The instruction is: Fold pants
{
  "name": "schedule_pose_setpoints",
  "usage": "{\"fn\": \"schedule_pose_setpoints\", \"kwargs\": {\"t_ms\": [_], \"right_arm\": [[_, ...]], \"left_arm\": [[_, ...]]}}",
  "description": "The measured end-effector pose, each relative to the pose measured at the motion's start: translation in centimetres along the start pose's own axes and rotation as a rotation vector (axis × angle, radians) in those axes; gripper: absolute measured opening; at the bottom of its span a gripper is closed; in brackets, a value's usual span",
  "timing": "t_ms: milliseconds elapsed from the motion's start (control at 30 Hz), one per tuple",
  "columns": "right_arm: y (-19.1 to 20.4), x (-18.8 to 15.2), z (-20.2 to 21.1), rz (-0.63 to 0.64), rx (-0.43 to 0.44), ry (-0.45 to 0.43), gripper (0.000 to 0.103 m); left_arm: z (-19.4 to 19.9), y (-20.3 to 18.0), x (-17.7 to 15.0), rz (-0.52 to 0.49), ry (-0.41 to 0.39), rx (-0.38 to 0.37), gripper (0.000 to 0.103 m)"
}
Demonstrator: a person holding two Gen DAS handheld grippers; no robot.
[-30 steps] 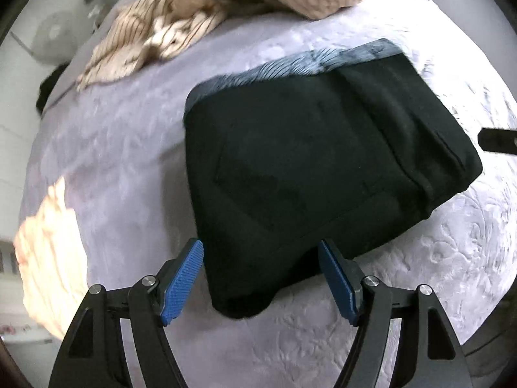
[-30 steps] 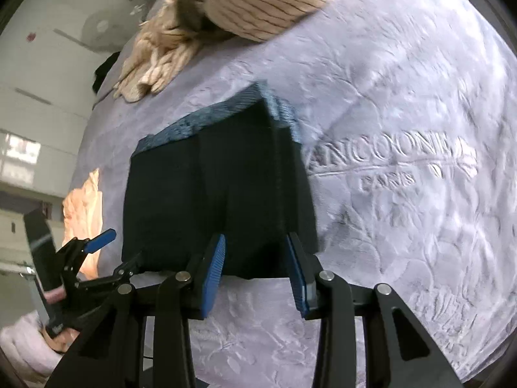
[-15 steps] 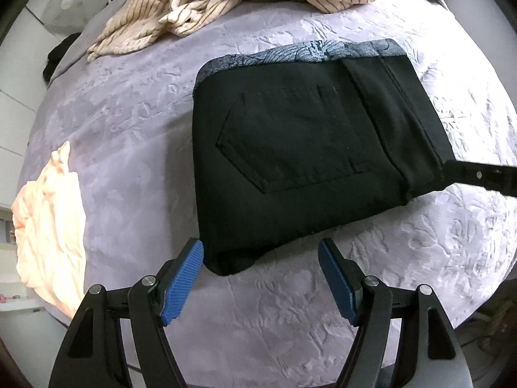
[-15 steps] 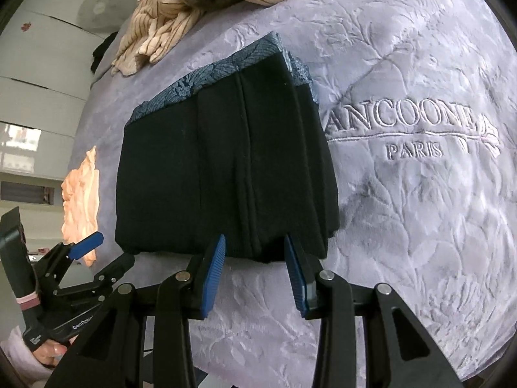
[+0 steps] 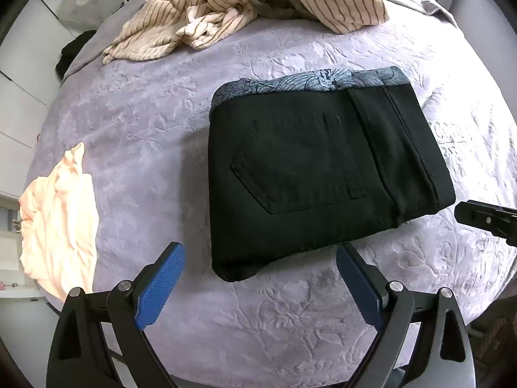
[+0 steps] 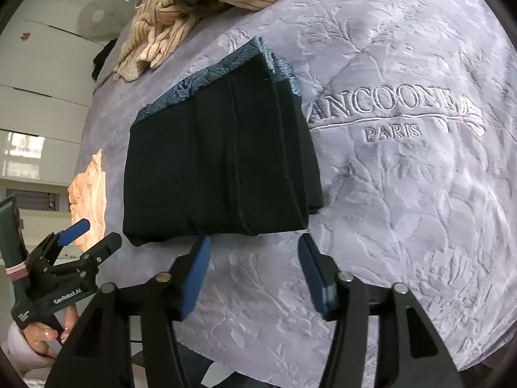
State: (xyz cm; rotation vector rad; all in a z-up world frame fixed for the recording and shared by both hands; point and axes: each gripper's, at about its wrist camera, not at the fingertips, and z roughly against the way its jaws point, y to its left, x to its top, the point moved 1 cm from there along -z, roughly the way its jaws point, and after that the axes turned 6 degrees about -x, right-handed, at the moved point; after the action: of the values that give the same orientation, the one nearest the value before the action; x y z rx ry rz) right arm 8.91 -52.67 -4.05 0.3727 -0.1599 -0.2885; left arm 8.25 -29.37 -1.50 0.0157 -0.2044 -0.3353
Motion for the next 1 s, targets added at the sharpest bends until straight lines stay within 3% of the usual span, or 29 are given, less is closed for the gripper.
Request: {"fn": "schedule_pose_setpoints", "kwargs": {"t_ms": [167, 267, 400, 700, 1000], "right_arm": [[-0.3, 0.2, 0.1, 0.005, -0.011, 0.000, 0.079], [-0.3, 0.3, 0.1, 0.019, -0.024, -0.012, 0.081], [0.0, 0.5, 0.8, 0.067, -0.081, -0.082, 0.092], [-0.7, 1.0, 0.7, 0.059, -0.093, -0.078, 0.093], [-1.6, 1.7, -0.3, 0.003, -0.047, -0.017, 0.093]], "left_arm": [[0.0, -0.1, 0.0, 0.016, 0.008, -0.014, 0.095], [0.0, -0.1, 0.0, 0.023, 0.011, -0.008, 0.095], [0.0, -0.3, -0.1, 0.025, 0.013, -0.005, 0.095], [-0.5, -0.3, -0.2, 0.036, 0.035, 0.004, 0.095], [-1.3, -0.3, 0.2, 0.050, 0.058, 0.009, 0.095]]}}
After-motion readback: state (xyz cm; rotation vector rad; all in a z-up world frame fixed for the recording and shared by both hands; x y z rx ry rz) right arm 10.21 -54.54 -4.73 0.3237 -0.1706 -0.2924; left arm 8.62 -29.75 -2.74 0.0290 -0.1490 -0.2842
